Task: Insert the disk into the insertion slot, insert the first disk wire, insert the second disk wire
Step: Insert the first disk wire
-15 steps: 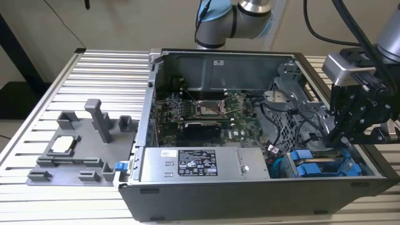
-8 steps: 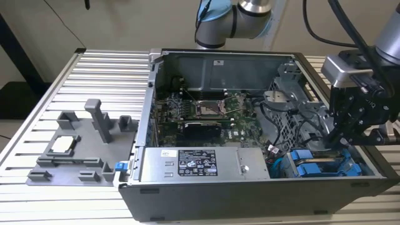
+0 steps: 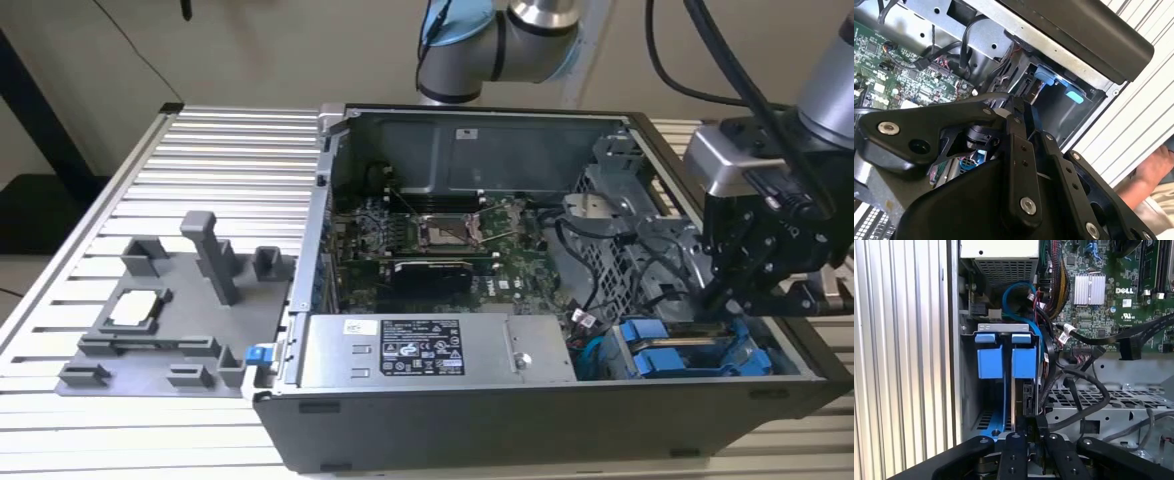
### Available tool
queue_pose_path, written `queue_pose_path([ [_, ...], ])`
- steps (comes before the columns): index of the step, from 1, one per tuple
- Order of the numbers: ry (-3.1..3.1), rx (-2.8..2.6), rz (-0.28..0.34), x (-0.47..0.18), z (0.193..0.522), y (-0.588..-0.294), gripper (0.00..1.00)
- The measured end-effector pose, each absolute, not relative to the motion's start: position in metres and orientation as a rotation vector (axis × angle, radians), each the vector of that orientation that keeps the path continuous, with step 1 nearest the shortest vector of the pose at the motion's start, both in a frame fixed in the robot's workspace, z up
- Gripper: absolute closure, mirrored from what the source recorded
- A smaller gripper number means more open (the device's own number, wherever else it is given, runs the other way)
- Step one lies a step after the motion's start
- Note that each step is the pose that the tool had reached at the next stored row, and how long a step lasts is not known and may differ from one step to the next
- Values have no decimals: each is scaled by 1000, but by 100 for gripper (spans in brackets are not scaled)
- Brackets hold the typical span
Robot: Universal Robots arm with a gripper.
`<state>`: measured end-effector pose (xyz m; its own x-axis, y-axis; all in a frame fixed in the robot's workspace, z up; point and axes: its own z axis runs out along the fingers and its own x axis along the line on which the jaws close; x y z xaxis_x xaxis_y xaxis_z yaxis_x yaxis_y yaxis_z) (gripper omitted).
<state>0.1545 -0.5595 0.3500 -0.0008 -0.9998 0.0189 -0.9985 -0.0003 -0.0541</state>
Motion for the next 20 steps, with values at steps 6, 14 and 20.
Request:
queue_pose_path([
  [6,2202,-2201,-84,157,347,-560,81],
  [14,2200,-2199,-87,158,345,-560,81],
  [20,2200,-2199,-88,159,344,-558,81],
])
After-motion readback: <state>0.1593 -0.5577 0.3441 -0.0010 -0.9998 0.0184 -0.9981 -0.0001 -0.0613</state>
